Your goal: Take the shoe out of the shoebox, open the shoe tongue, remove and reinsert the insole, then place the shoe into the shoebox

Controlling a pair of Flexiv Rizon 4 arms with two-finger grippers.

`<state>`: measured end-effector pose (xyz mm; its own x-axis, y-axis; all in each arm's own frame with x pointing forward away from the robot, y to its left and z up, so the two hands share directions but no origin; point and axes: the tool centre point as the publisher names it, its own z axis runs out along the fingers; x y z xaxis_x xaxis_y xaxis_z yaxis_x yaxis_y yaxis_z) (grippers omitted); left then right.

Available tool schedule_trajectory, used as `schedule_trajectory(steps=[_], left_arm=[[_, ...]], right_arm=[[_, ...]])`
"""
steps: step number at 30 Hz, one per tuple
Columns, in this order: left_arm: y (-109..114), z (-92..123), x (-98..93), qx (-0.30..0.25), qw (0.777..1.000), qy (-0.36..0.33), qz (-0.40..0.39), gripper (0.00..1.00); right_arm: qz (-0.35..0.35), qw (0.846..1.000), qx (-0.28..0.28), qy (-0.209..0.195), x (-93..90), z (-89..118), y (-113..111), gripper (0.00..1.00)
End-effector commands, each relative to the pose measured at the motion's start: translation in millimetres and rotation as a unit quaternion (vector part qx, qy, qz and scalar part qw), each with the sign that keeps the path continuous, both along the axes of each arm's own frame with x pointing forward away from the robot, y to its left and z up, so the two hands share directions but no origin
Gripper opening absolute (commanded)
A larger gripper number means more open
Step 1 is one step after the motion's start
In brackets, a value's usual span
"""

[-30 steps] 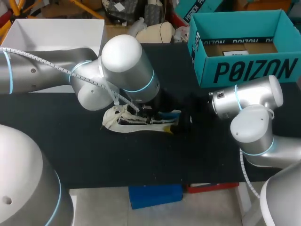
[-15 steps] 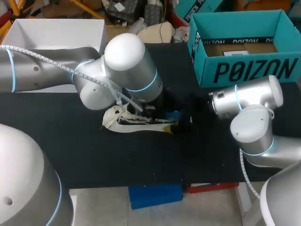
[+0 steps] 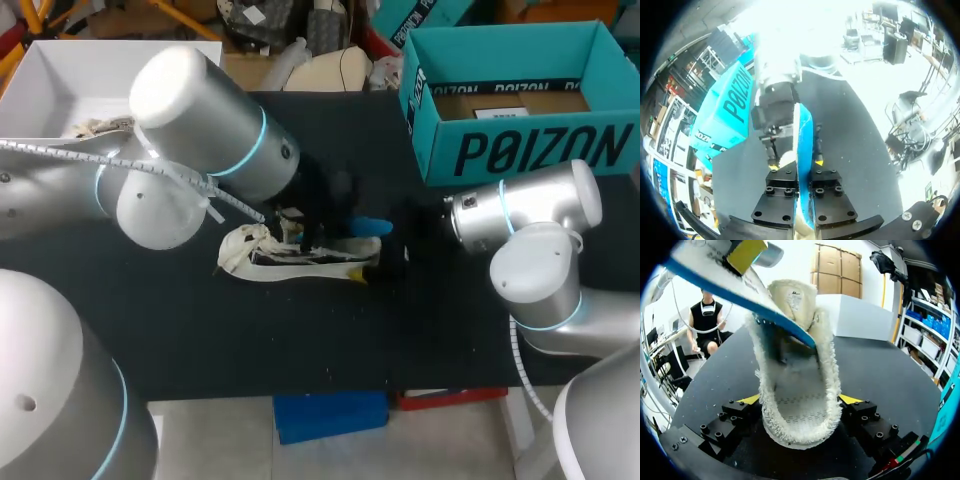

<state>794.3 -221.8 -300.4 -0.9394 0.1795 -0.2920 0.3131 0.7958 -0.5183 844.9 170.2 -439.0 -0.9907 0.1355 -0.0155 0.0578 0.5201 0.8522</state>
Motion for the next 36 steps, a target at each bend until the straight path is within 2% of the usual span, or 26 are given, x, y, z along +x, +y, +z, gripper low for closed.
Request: schedule_trajectory(steps=[1, 5, 9, 27, 29, 31, 33, 36], left_arm=[[12, 54, -15.1, -0.103, 0.994, 0.045, -0.014, 0.00], [2, 96, -29.2, -0.179, 0.979, 0.097, -0.004, 0.00], [2, 134, -39.1, -0.249, 0.954, 0.166, -0.003, 0.00], [2, 134, -39.1, -0.249, 0.954, 0.166, -0.003, 0.00], [17, 127, -44.3, -0.282, 0.932, 0.227, 0.029, 0.00], [28, 128, -48.0, -0.314, 0.914, 0.253, 0.048, 0.00], [37, 135, -50.3, -0.349, 0.894, 0.275, 0.061, 0.00], [48, 150, -52.2, -0.377, 0.876, 0.293, 0.069, 0.00]], right_arm=[[0.000, 1.000, -0.001, 0.001, 0.8, -3, 1, 0.00], [0.000, 1.000, -0.001, 0.001, 0.8, -3, 1, 0.00], [0.000, 1.000, -0.001, 0.001, 0.8, -3, 1, 0.00], [0.000, 1.000, -0.001, 0.001, 0.8, -3, 1, 0.00], [0.000, 1.000, -0.001, 0.001, 0.8, -3, 1, 0.00], [0.000, 1.000, -0.001, 0.001, 0.8, -3, 1, 0.00], [0.000, 1.000, -0.001, 0.001, 0.8, -3, 1, 0.00], [0.000, 1.000, -0.001, 0.001, 0.8, -3, 1, 0.00]])
